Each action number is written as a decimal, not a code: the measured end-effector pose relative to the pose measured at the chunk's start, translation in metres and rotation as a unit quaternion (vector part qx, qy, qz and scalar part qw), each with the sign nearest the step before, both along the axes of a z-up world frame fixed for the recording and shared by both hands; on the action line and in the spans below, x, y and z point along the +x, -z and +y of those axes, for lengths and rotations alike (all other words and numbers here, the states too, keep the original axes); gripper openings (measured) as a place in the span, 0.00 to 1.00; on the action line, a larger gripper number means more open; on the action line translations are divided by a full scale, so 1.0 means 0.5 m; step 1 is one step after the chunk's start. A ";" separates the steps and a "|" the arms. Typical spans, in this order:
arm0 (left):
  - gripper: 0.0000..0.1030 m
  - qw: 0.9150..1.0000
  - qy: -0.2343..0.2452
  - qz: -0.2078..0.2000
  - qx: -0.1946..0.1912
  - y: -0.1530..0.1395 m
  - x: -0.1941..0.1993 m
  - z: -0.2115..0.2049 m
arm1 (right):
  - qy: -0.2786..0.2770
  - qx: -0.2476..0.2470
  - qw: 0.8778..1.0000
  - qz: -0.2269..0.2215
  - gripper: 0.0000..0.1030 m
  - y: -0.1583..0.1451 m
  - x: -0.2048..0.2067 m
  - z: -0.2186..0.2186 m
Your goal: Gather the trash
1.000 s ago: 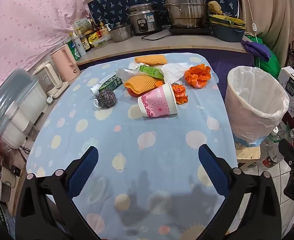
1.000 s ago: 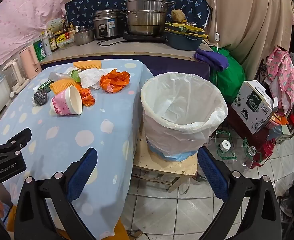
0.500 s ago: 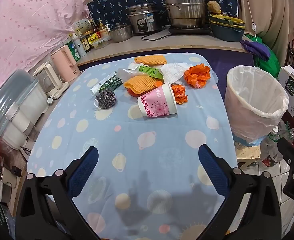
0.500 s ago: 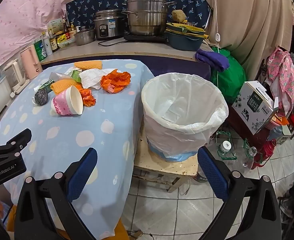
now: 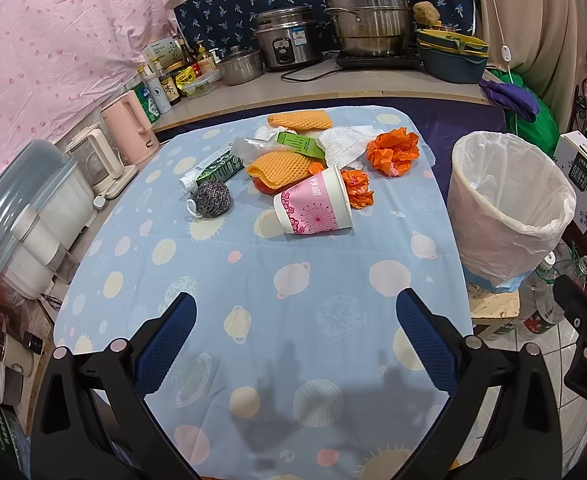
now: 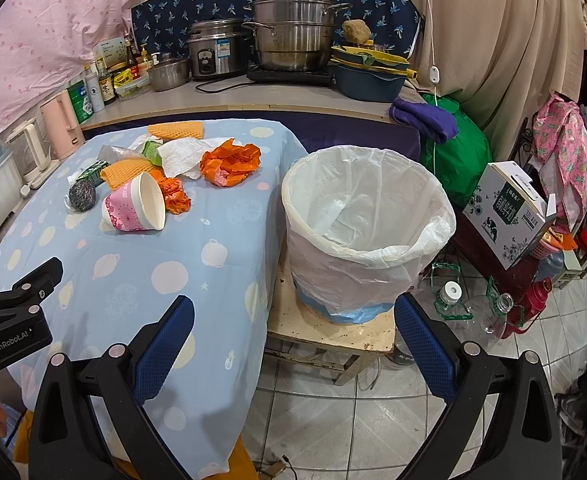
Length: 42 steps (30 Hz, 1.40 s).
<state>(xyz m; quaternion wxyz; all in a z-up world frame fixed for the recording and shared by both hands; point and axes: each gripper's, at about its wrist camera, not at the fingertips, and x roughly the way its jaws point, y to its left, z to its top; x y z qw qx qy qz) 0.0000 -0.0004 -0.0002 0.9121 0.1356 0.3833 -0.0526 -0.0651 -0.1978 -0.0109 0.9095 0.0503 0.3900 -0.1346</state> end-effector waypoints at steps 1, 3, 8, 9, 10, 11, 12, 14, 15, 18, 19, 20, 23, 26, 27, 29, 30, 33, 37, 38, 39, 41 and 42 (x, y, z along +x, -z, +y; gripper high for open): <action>0.93 1.000 0.000 0.001 0.000 0.000 0.000 0.000 | 0.000 -0.001 1.000 0.000 0.94 0.000 0.000 0.000; 0.93 1.000 0.000 0.000 0.000 0.000 0.000 0.000 | 0.000 -0.001 1.000 0.000 0.94 -0.001 0.000 0.000; 0.93 1.000 0.000 0.000 0.000 0.000 0.000 0.000 | 0.000 -0.001 1.000 -0.001 0.94 -0.002 -0.001 0.001; 0.93 1.000 0.000 0.000 0.001 0.000 0.000 0.000 | -0.001 0.000 1.000 -0.001 0.94 -0.002 -0.001 0.002; 0.93 1.000 0.000 0.000 0.000 0.000 0.000 0.000 | -0.001 0.000 1.000 -0.001 0.94 -0.002 -0.001 0.002; 0.93 1.000 0.000 0.000 0.000 0.000 0.000 0.000 | -0.001 0.000 1.000 -0.001 0.94 -0.002 0.000 0.002; 0.93 1.000 -0.001 0.000 0.000 0.000 0.000 0.000 | -0.001 0.000 1.000 -0.001 0.94 -0.002 -0.001 0.003; 0.93 1.000 0.000 0.000 0.000 0.000 0.000 0.000 | 0.000 -0.001 1.000 -0.001 0.94 -0.002 -0.001 0.003; 0.93 1.000 0.000 0.000 0.000 0.000 0.000 0.000 | 0.000 0.000 1.000 0.000 0.94 -0.002 0.000 0.004; 0.93 1.000 0.000 0.000 0.000 0.000 0.000 0.000 | -0.001 0.000 1.000 0.000 0.94 -0.003 -0.001 0.005; 0.93 1.000 0.000 0.000 0.000 0.000 0.000 -0.001 | -0.001 -0.001 1.000 -0.001 0.94 -0.004 -0.001 0.005; 0.93 1.000 0.000 0.000 0.000 0.000 0.000 0.000 | -0.001 0.000 1.000 -0.001 0.94 -0.004 -0.001 0.005; 0.93 1.000 0.000 -0.001 0.000 0.000 0.000 -0.001 | 0.000 0.000 1.000 -0.001 0.94 -0.004 -0.001 0.005; 0.93 1.000 0.000 0.000 0.000 0.000 0.000 0.000 | -0.001 0.000 1.000 -0.001 0.94 -0.005 0.000 0.006; 0.93 1.000 0.000 0.000 -0.001 0.000 0.000 0.000 | -0.001 0.000 1.000 -0.001 0.94 -0.005 0.000 0.006; 0.93 1.000 0.000 0.000 -0.001 0.000 0.000 0.000 | -0.001 -0.001 1.000 -0.001 0.94 -0.005 0.001 0.007; 0.93 1.000 0.000 -0.001 -0.001 0.000 0.000 0.000 | -0.001 0.000 1.000 -0.001 0.94 -0.006 0.000 0.007; 0.93 1.000 0.000 -0.001 -0.001 0.000 0.000 0.000 | -0.001 -0.001 1.000 -0.001 0.94 -0.006 0.001 0.007; 0.93 1.000 0.000 -0.001 -0.001 0.000 0.000 0.000 | -0.001 -0.001 1.000 -0.001 0.94 -0.007 0.001 0.008; 0.93 1.000 0.000 0.000 -0.001 0.000 0.000 0.000 | 0.000 -0.001 1.000 -0.001 0.94 -0.006 0.001 0.008; 0.93 1.000 0.000 -0.001 -0.001 0.000 0.000 0.000 | -0.001 0.000 1.000 -0.001 0.94 -0.006 0.001 0.008; 0.93 1.000 0.000 -0.001 -0.001 0.000 0.000 0.000 | 0.000 -0.001 1.000 -0.001 0.94 -0.006 0.000 0.008; 0.93 1.000 0.000 -0.001 -0.002 0.000 0.000 0.000 | 0.000 -0.001 1.000 -0.001 0.94 -0.006 0.000 0.008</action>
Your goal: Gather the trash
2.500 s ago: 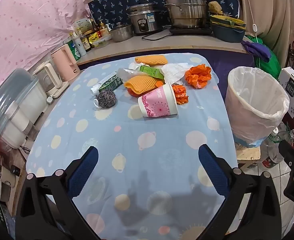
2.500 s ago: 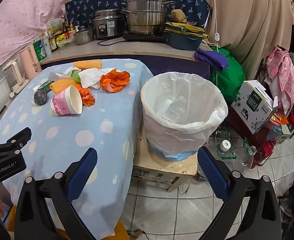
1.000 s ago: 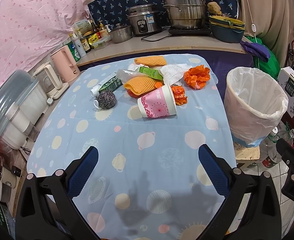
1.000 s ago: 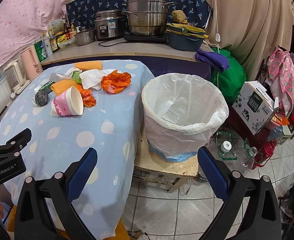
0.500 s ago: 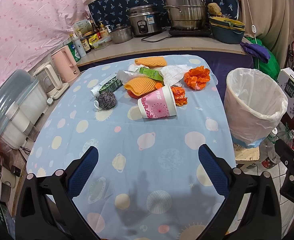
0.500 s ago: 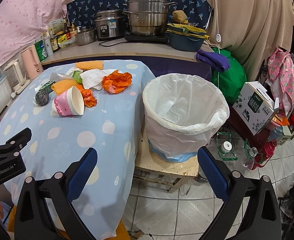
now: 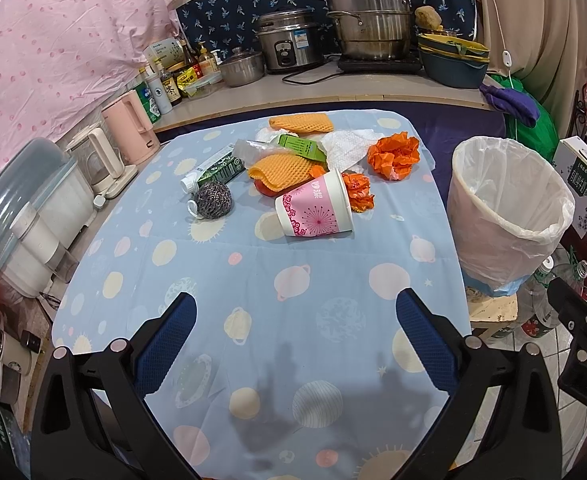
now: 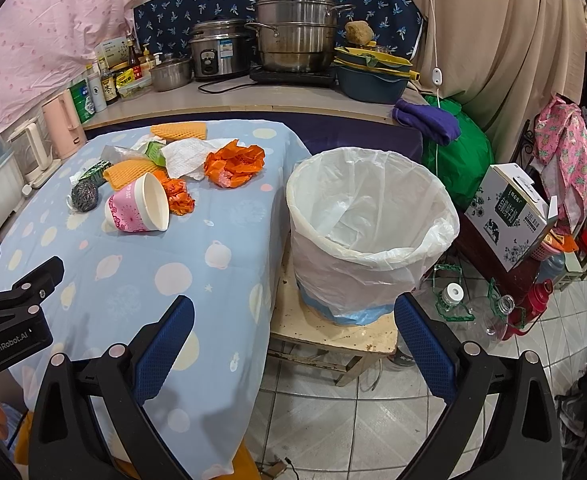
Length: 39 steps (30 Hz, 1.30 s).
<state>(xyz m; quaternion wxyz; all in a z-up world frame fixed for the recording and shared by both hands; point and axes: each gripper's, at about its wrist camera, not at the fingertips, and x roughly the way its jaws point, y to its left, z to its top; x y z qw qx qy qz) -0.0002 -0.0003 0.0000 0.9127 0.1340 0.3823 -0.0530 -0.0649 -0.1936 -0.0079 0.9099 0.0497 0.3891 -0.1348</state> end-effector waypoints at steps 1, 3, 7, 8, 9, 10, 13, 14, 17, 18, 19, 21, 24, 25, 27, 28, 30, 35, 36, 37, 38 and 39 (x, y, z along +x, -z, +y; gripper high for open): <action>0.93 1.000 0.000 0.000 0.000 0.000 0.000 0.000 | -0.001 0.001 1.000 0.000 0.94 0.000 0.000 0.000; 0.93 1.000 0.000 0.000 0.000 0.000 0.000 0.000 | -0.001 0.000 1.000 0.000 0.94 0.000 -0.001 0.000; 0.93 1.000 0.000 0.000 0.000 0.000 0.000 0.000 | -0.001 0.000 1.000 0.000 0.94 0.000 -0.001 0.000; 0.93 1.000 0.000 0.000 0.000 0.000 0.000 0.000 | 0.000 0.000 1.000 0.000 0.94 0.000 -0.001 0.000; 0.93 1.000 0.000 0.000 0.000 0.000 0.000 0.000 | 0.000 0.000 1.000 0.000 0.94 0.000 -0.001 0.000; 0.93 1.000 0.000 0.000 0.000 0.000 0.000 0.000 | 0.000 0.001 1.000 0.000 0.94 0.000 -0.001 0.000; 0.93 1.000 0.000 -0.001 0.000 0.000 0.000 0.000 | -0.001 0.000 1.000 0.000 0.94 -0.001 -0.001 0.001; 0.93 1.000 0.000 -0.002 0.000 0.000 0.000 0.000 | -0.001 0.000 1.000 0.000 0.94 -0.001 -0.001 0.001; 0.93 1.000 -0.001 -0.002 0.000 -0.001 0.001 -0.002 | -0.001 0.000 1.000 0.000 0.94 -0.001 -0.001 0.001; 0.93 1.000 0.000 -0.002 0.000 -0.001 0.001 -0.002 | -0.001 0.000 1.000 -0.001 0.94 -0.001 -0.001 0.002; 0.93 1.000 0.000 -0.002 0.000 -0.001 0.001 -0.003 | -0.001 0.000 1.000 -0.001 0.94 -0.001 -0.001 0.002; 0.93 1.000 0.000 -0.003 0.000 -0.003 0.000 -0.002 | -0.001 0.000 1.000 -0.001 0.94 -0.001 -0.001 0.002; 0.93 1.000 -0.001 -0.004 0.000 -0.012 0.005 0.003 | -0.001 0.000 1.000 -0.001 0.94 -0.001 -0.001 0.002; 0.93 1.000 0.000 -0.004 0.000 -0.012 0.005 0.003 | -0.001 0.000 1.000 -0.001 0.94 -0.001 0.000 0.002; 0.93 1.000 0.000 -0.005 0.000 -0.012 0.005 0.003 | 0.000 0.000 1.000 0.000 0.93 0.000 0.000 0.002; 0.93 1.000 0.000 -0.005 0.000 -0.012 0.005 0.003 | 0.000 0.000 1.000 0.000 0.94 0.000 0.000 0.002; 0.93 1.000 0.000 -0.004 -0.001 -0.012 0.005 0.003 | -0.001 0.000 1.000 0.000 0.94 0.000 0.001 0.002; 0.93 1.000 0.000 -0.006 -0.001 -0.018 0.006 0.001 | 0.000 0.000 1.000 -0.001 0.94 0.000 0.004 0.002; 0.93 1.000 -0.001 -0.006 -0.001 -0.019 0.007 0.000 | -0.001 0.000 1.000 -0.001 0.94 0.000 0.005 0.002; 0.93 1.000 -0.001 -0.006 -0.001 -0.018 0.005 0.001 | 0.000 0.000 1.000 -0.001 0.94 0.000 0.006 0.002; 0.93 1.000 -0.001 -0.006 -0.001 -0.020 0.008 0.000 | -0.001 0.000 1.000 -0.001 0.94 0.000 0.007 0.002; 0.93 1.000 -0.001 -0.006 -0.001 -0.017 0.005 0.001 | 0.000 0.000 1.000 -0.001 0.94 0.001 0.009 0.003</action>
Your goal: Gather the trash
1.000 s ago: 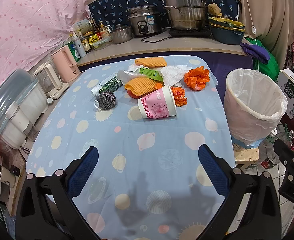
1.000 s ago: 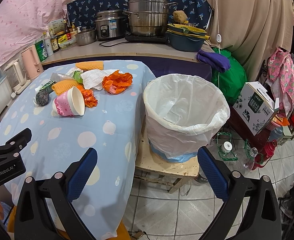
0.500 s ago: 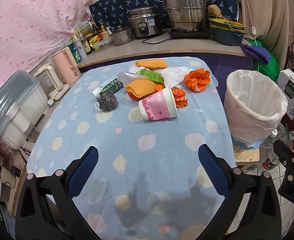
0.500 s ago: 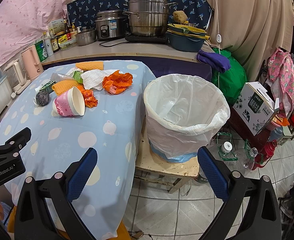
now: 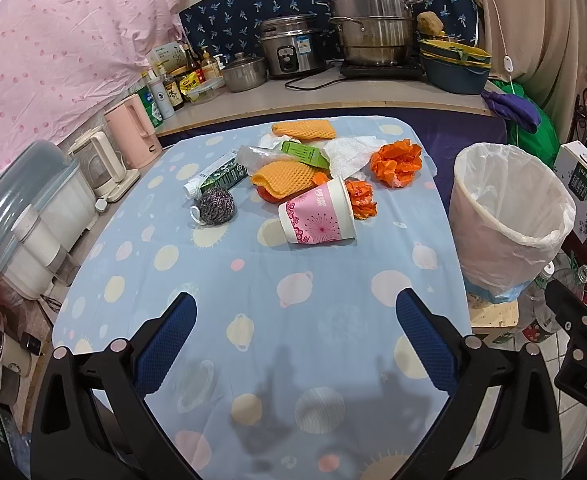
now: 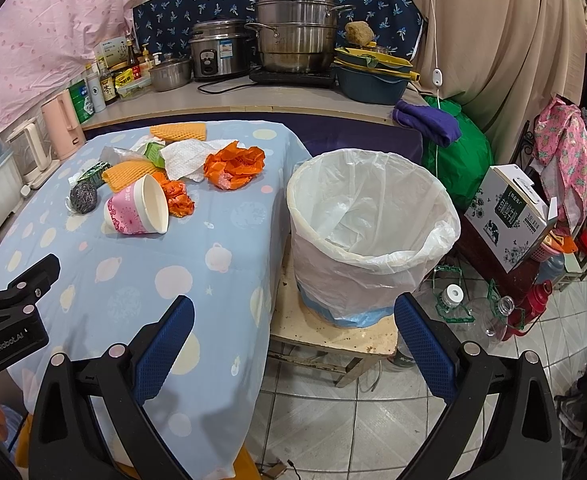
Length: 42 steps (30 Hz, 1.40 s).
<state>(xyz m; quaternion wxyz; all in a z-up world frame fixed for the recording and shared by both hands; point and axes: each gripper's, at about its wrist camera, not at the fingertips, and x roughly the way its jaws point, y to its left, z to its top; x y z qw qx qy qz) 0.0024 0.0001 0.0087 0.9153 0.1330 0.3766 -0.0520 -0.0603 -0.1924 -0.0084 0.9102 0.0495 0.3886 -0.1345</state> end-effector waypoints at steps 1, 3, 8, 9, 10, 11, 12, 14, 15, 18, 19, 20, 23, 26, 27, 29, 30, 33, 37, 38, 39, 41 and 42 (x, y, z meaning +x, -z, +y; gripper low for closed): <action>0.93 1.000 0.000 0.001 -0.001 -0.002 0.003 -0.001 | 0.000 0.000 1.000 0.000 0.94 0.000 0.001 0.000; 0.93 1.000 0.001 0.002 -0.002 -0.004 0.004 0.000 | 0.000 -0.001 1.000 0.001 0.94 0.000 0.004 0.001; 0.93 1.000 -0.002 0.010 -0.006 0.006 0.029 0.005 | 0.000 -0.003 1.000 0.006 0.94 -0.002 0.010 0.002; 0.93 1.000 -0.004 0.012 -0.007 0.009 0.033 0.006 | 0.000 -0.003 1.000 0.007 0.94 0.001 0.019 0.004; 0.93 1.000 -0.005 0.015 -0.008 0.011 0.038 0.006 | 0.000 -0.004 1.000 0.009 0.94 0.002 0.021 0.004; 0.93 1.000 -0.006 0.017 -0.010 0.013 0.043 0.007 | 0.001 -0.005 1.000 0.010 0.94 0.006 0.031 0.008; 0.93 1.000 -0.008 0.018 -0.012 0.016 0.048 0.010 | 0.001 -0.007 1.000 0.011 0.94 0.009 0.045 0.011; 0.93 1.000 -0.012 0.021 -0.018 0.023 0.057 0.016 | 0.003 -0.005 1.000 0.011 0.94 0.012 0.052 0.010; 0.93 0.999 -0.015 0.023 -0.020 0.026 0.064 0.018 | 0.004 -0.004 1.000 0.011 0.94 0.014 0.058 0.010; 0.93 0.999 -0.024 0.029 -0.027 0.037 0.083 0.032 | 0.004 -0.004 1.000 0.014 0.94 0.021 0.078 0.012; 0.93 0.999 -0.026 0.032 -0.030 0.039 0.092 0.036 | 0.003 -0.005 1.000 0.015 0.94 0.024 0.084 0.014; 0.93 0.998 -0.029 0.034 -0.033 0.042 0.100 0.041 | 0.002 -0.006 1.000 0.016 0.94 0.028 0.094 0.016; 0.93 0.998 -0.035 0.038 -0.037 0.052 0.126 0.051 | -0.001 -0.004 1.000 0.016 0.93 0.037 0.122 0.024; 0.93 0.997 -0.041 0.044 -0.040 0.063 0.153 0.064 | -0.003 -0.003 1.000 0.012 0.94 0.045 0.154 0.030; 0.93 0.997 -0.043 0.047 -0.041 0.067 0.163 0.067 | -0.003 -0.005 1.000 0.011 0.94 0.048 0.167 0.031; 0.93 0.996 -0.047 0.053 -0.045 0.073 0.182 0.074 | -0.003 -0.002 1.000 0.007 0.93 0.051 0.191 0.031; 0.93 0.996 -0.049 0.055 -0.047 0.076 0.192 0.077 | -0.002 -0.002 1.000 0.004 0.94 0.052 0.205 0.030; 0.93 0.995 -0.057 0.057 -0.052 0.083 0.221 0.085 | 0.002 -0.002 1.000 -0.007 0.93 0.049 0.249 0.029; 0.93 0.994 -0.072 0.058 -0.062 0.089 0.263 0.104 | 0.001 0.002 1.000 -0.022 0.93 0.047 0.308 0.027; 0.93 0.993 -0.075 0.058 -0.064 0.091 0.274 0.109 | 0.001 0.002 1.000 -0.026 0.93 0.046 0.324 0.028; 0.93 0.993 -0.079 0.058 -0.067 0.092 0.285 0.115 | -0.002 0.002 1.000 -0.029 0.93 0.047 0.340 0.030; 0.93 0.992 -0.085 0.058 -0.071 0.095 0.305 0.124 | -0.006 0.000 1.000 -0.031 0.92 0.050 0.370 0.034; 0.93 0.992 -0.086 0.058 -0.074 0.097 0.315 0.127 | -0.008 -0.001 0.999 -0.031 0.90 0.052 0.383 0.036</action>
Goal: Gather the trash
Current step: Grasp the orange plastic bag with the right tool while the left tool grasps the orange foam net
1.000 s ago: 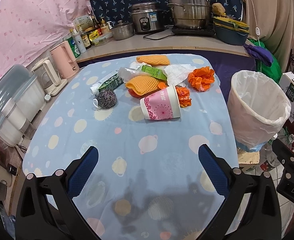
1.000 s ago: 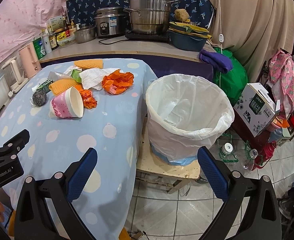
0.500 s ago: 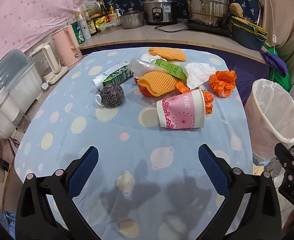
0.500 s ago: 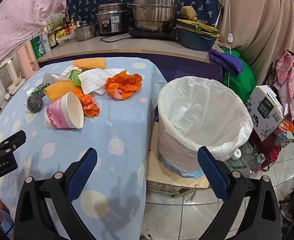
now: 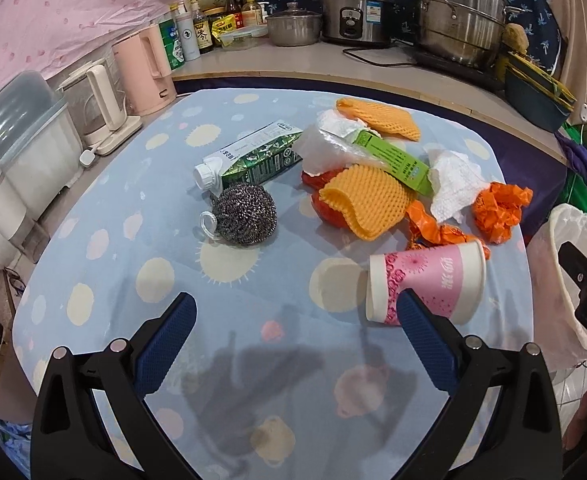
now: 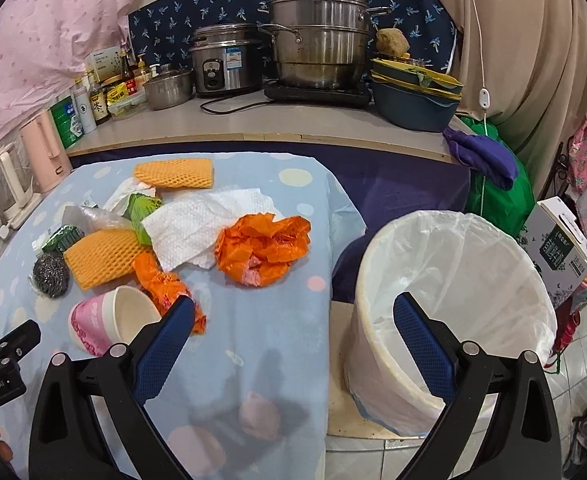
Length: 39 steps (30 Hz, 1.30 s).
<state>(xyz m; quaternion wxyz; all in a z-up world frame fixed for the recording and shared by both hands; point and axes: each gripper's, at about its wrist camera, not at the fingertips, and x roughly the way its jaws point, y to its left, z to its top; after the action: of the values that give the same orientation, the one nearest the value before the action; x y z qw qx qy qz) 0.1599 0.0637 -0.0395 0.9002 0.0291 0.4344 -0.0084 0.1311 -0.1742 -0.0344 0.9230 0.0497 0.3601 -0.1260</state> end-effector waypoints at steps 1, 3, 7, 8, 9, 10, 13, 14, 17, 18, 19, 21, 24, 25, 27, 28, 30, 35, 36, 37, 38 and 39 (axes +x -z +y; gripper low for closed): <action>0.93 1.000 -0.001 0.000 -0.001 0.002 0.011 0.002 | -0.003 -0.002 1.000 0.001 0.89 0.005 0.018 0.003; 0.93 1.000 -0.003 0.002 -0.005 0.004 0.030 0.008 | -0.008 -0.003 1.000 0.004 0.85 0.016 0.047 0.009; 0.93 1.000 -0.008 0.004 -0.019 0.009 0.069 0.016 | -0.015 0.000 1.000 0.017 0.75 0.042 0.096 0.016; 0.93 1.000 -0.009 0.004 -0.022 0.011 0.077 0.018 | -0.017 0.002 1.000 0.020 0.73 0.049 0.106 0.018; 0.93 1.000 -0.010 0.005 -0.025 0.013 0.083 0.020 | -0.018 0.005 1.000 0.024 0.71 0.056 0.116 0.019; 0.93 1.000 -0.010 0.007 -0.028 0.015 0.088 0.022 | -0.020 0.007 0.999 0.028 0.70 0.061 0.123 0.019; 0.93 0.999 -0.009 0.010 -0.034 0.020 0.101 0.024 | -0.025 0.011 0.999 0.039 0.65 0.081 0.148 0.024; 0.93 0.999 -0.009 0.011 -0.036 0.022 0.105 0.025 | -0.026 0.012 0.999 0.042 0.63 0.087 0.153 0.024; 0.93 0.999 -0.007 0.014 -0.042 0.027 0.112 0.026 | -0.026 0.017 0.998 0.048 0.60 0.100 0.168 0.021; 0.93 0.999 -0.007 0.015 -0.042 0.029 0.113 0.025 | -0.026 0.022 0.998 0.050 0.58 0.104 0.171 0.020; 0.93 0.999 -0.006 0.017 -0.043 0.032 0.114 0.025 | -0.026 0.024 0.998 0.052 0.57 0.107 0.175 0.019; 0.93 0.999 -0.008 0.021 -0.047 0.037 0.118 0.028 | -0.026 0.030 0.997 0.058 0.49 0.117 0.181 0.017; 0.93 0.998 -0.010 0.025 -0.052 0.044 0.122 0.032 | -0.028 0.036 0.997 0.068 0.32 0.129 0.187 0.017; 0.93 0.998 -0.011 0.026 -0.052 0.045 0.123 0.033 | -0.029 0.037 0.996 0.071 0.29 0.133 0.188 0.018; 0.93 0.998 -0.010 0.028 -0.054 0.047 0.126 0.032 | -0.031 0.037 0.996 0.071 0.26 0.137 0.186 0.021; 0.93 0.998 -0.009 0.028 -0.054 0.047 0.128 0.032 | -0.031 0.035 0.996 0.070 0.26 0.136 0.185 0.021; 0.93 0.998 -0.008 0.028 -0.057 0.047 0.130 0.032 | -0.031 0.030 0.997 0.064 0.25 0.132 0.179 0.024; 0.93 0.997 -0.005 0.032 -0.076 0.046 0.144 0.024 | -0.027 0.030 0.998 0.052 0.25 0.116 0.160 0.024; 0.93 0.996 -0.004 0.031 -0.080 0.044 0.149 0.022 | -0.027 0.033 0.998 0.050 0.25 0.111 0.156 0.023; 0.93 0.996 -0.003 0.029 -0.084 0.044 0.154 0.018 | -0.026 0.034 0.998 0.049 0.25 0.108 0.153 0.022; 0.93 0.996 -0.002 0.029 -0.085 0.044 0.160 0.014 | -0.027 0.036 0.998 0.046 0.25 0.103 0.148 0.023; 0.93 0.996 0.000 0.030 -0.087 0.045 0.165 0.011 | -0.028 0.037 0.998 0.044 0.25 0.097 0.144 0.025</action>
<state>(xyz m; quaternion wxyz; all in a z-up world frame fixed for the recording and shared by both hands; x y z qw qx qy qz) 0.2426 0.0693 -0.0622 0.8859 -0.0496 0.4588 -0.0473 0.2030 -0.1619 -0.0831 0.9071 0.0680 0.4057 -0.0893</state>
